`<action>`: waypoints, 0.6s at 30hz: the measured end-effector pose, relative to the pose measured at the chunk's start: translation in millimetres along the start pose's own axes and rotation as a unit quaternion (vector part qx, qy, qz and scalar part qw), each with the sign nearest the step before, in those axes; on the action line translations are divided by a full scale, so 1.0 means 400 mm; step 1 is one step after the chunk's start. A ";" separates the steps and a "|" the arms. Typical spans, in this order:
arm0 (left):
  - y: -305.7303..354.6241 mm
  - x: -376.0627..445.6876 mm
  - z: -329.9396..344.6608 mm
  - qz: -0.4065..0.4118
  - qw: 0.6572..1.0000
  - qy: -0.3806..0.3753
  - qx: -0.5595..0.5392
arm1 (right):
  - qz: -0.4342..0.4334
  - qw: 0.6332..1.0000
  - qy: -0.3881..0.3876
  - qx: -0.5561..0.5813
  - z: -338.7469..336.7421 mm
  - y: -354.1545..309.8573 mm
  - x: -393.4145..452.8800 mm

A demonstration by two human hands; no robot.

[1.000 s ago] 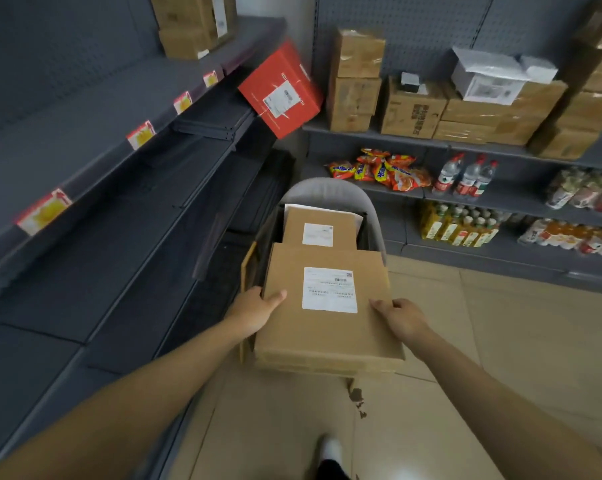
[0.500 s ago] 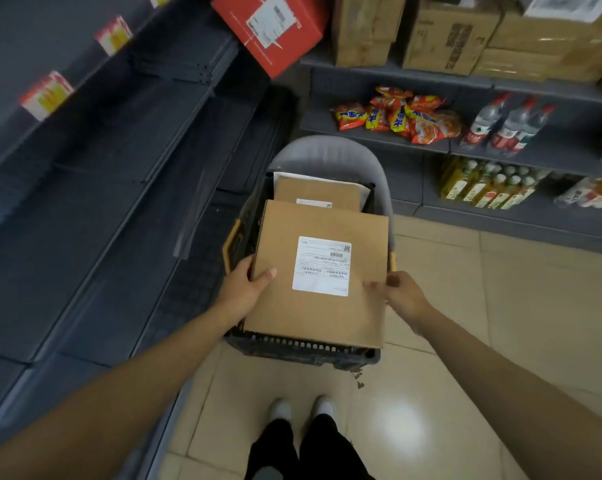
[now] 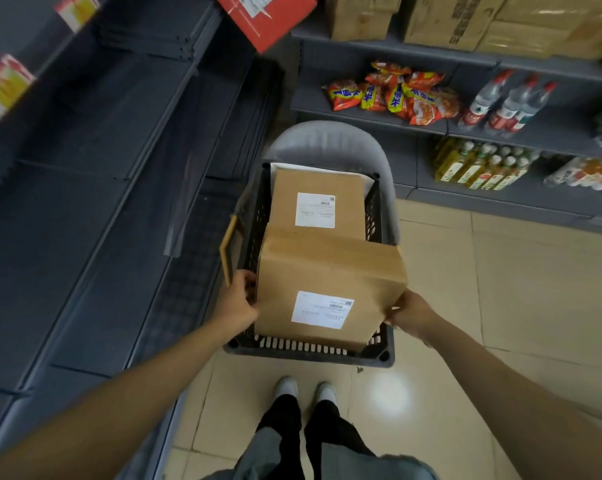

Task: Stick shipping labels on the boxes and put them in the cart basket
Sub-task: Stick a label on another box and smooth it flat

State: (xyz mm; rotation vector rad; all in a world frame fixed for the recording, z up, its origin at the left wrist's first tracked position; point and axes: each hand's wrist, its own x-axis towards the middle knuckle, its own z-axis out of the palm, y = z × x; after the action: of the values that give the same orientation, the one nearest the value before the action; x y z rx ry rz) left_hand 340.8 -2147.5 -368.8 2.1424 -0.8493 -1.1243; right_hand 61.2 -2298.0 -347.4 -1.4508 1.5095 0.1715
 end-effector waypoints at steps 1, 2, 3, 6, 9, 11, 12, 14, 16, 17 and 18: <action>-0.010 0.005 -0.004 -0.001 1.000 -0.013 -0.013 | 0.014 0.999 -0.007 0.043 0.004 0.003 0.000; -0.020 0.008 -0.009 -0.005 0.999 -0.026 -0.029 | 0.034 0.994 -0.012 0.104 0.009 0.005 -0.001; -0.029 0.010 -0.015 -0.014 0.998 -0.035 -0.052 | 0.056 0.984 -0.011 0.167 0.010 0.007 -0.003; -0.040 0.017 -0.029 -0.091 0.983 -0.042 -0.156 | 0.105 0.954 -0.014 0.280 0.016 0.006 -0.008; -0.033 0.024 -0.026 -0.168 0.963 -0.074 -0.197 | 0.112 0.940 -0.085 0.311 0.036 -0.006 -0.012; -0.037 0.028 -0.014 -0.201 0.952 -0.112 -0.201 | 0.113 0.934 -0.111 0.321 0.060 -0.011 -0.002; -0.042 0.031 -0.008 -0.208 0.948 -0.121 -0.209 | 0.116 0.932 -0.112 0.325 0.073 -0.011 0.005; -0.052 0.038 0.003 -0.213 0.939 -0.116 -0.243 | 0.129 0.932 -0.093 0.327 0.097 -0.010 0.023; -0.059 0.050 0.013 -0.217 0.931 -0.100 -0.276 | 0.156 0.935 -0.055 0.314 0.117 -0.004 0.045; -0.061 0.056 0.019 -0.218 0.930 -0.095 -0.280 | 0.168 0.938 -0.031 0.301 0.125 0.000 0.057; -0.063 0.063 0.025 -0.221 0.931 -0.094 -0.274 | 0.181 0.941 -0.005 0.286 0.133 0.006 0.070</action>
State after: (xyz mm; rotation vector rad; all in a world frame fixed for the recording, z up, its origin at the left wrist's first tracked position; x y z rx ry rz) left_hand 350.1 -2152.1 -404.3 1.7982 -0.0774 -1.5881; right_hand 93.6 -2279.9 -394.8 -0.7065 1.6330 -0.0422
